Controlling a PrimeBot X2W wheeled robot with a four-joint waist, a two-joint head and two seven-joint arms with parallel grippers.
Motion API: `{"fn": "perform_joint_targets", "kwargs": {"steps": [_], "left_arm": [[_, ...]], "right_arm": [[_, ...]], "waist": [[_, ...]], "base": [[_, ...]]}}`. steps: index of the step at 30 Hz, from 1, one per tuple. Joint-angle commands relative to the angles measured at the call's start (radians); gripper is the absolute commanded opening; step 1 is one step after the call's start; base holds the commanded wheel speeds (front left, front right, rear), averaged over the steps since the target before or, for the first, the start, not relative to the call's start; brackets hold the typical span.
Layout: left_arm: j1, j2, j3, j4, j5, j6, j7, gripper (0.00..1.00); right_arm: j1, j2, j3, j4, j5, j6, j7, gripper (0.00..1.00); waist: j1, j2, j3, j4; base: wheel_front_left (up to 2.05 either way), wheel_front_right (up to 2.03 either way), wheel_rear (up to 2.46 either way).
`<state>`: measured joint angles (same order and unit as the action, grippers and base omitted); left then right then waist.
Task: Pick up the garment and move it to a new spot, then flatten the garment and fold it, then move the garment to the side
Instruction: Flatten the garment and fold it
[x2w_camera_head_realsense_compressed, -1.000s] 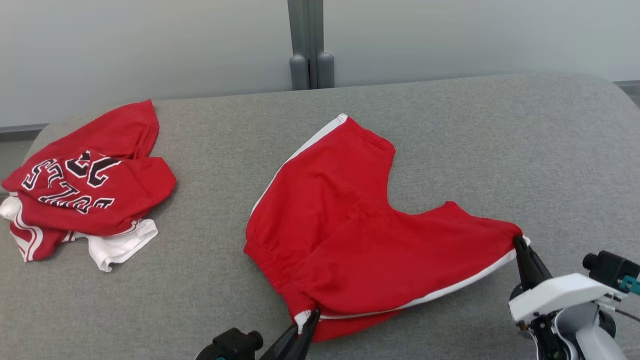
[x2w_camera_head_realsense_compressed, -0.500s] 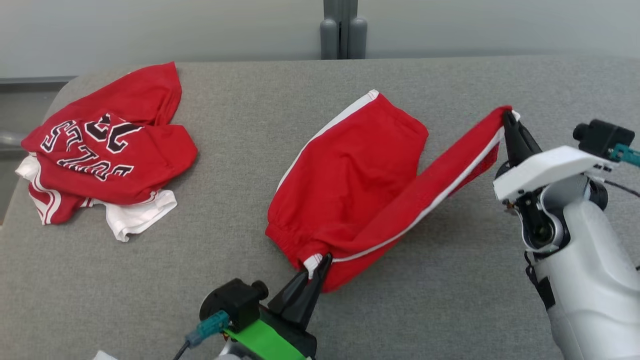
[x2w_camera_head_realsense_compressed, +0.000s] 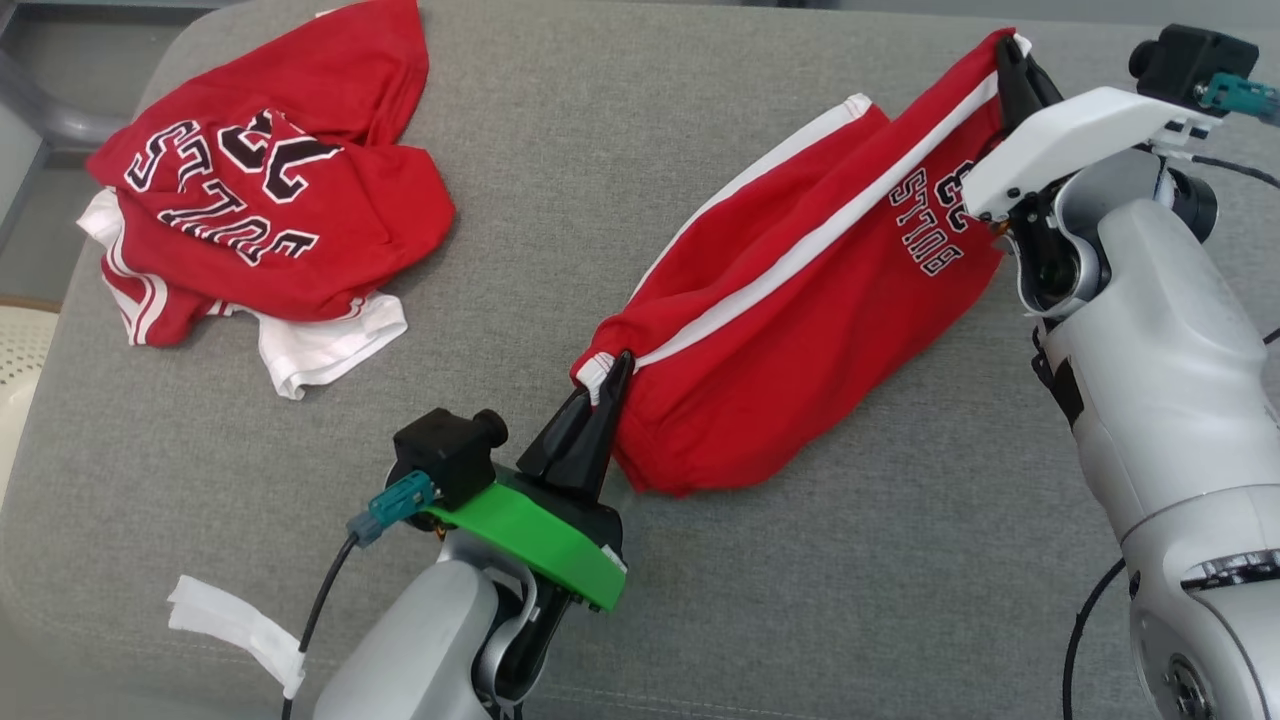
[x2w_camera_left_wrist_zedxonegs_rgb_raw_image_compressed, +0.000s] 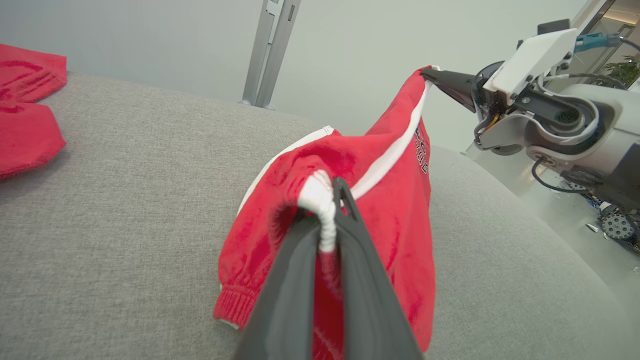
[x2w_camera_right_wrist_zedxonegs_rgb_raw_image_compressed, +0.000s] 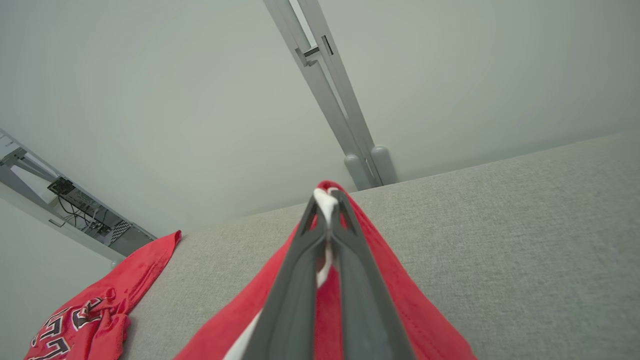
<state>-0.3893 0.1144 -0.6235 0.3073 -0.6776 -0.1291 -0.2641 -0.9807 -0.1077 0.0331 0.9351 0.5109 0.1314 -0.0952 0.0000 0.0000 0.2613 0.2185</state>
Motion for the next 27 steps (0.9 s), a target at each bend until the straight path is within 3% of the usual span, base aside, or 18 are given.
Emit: {"fn": "perform_joint_targets", "kwargs": {"steps": [1,9,10,11,12,13,20,27], "left_arm": [[-0.028,-0.007,-0.002,0.014,0.001,-0.003,0.000,0.00],[-0.109,-0.048,-0.004,0.098,-0.002,-0.003,0.000,0.00],[-0.117,-0.050,-0.009,0.109,0.011,-0.003,0.000,0.04],[-0.127,-0.054,-0.013,0.119,0.029,-0.003,0.000,0.45],[-0.131,-0.056,-0.012,0.123,0.040,-0.003,0.000,0.74],[-0.131,-0.056,-0.010,0.126,0.044,-0.003,0.000,1.00],[-0.062,-0.060,0.010,0.097,0.146,-0.003,0.000,1.00],[0.081,-0.050,0.105,0.020,0.212,-0.003,0.000,1.00]], "right_arm": [[-0.029,-0.004,0.007,0.035,-0.016,-0.001,-0.014,0.00],[-0.164,-0.019,0.043,0.211,-0.070,-0.001,-0.078,0.00],[-0.170,-0.021,0.048,0.226,-0.073,-0.001,-0.083,0.00],[-0.177,-0.024,0.051,0.242,-0.076,-0.001,-0.090,0.55],[-0.184,-0.024,0.053,0.253,-0.077,-0.001,-0.093,1.00],[-0.192,-0.023,0.056,0.263,-0.076,-0.001,-0.099,1.00],[-0.136,-0.036,0.127,0.287,-0.079,-0.001,-0.121,1.00],[-0.041,-0.085,0.225,0.272,-0.062,-0.001,-0.128,1.00]], "waist": [[0.0000,0.0000,0.055,0.052],[0.0000,0.0000,0.107,0.096],[0.0000,0.0000,0.112,0.098],[0.0000,0.0000,0.115,0.101],[0.0000,0.0000,0.117,0.103],[0.0000,0.0000,0.117,0.104],[0.0000,0.0000,0.069,0.095],[0.0000,0.0000,0.014,0.091]], "base": [[0.00,0.00,0.00],[0.00,0.00,0.00],[0.00,0.00,0.00],[0.00,0.00,0.00],[0.00,0.00,0.00],[0.00,0.00,0.00],[0.00,0.00,0.00],[0.00,0.00,0.00]]}}
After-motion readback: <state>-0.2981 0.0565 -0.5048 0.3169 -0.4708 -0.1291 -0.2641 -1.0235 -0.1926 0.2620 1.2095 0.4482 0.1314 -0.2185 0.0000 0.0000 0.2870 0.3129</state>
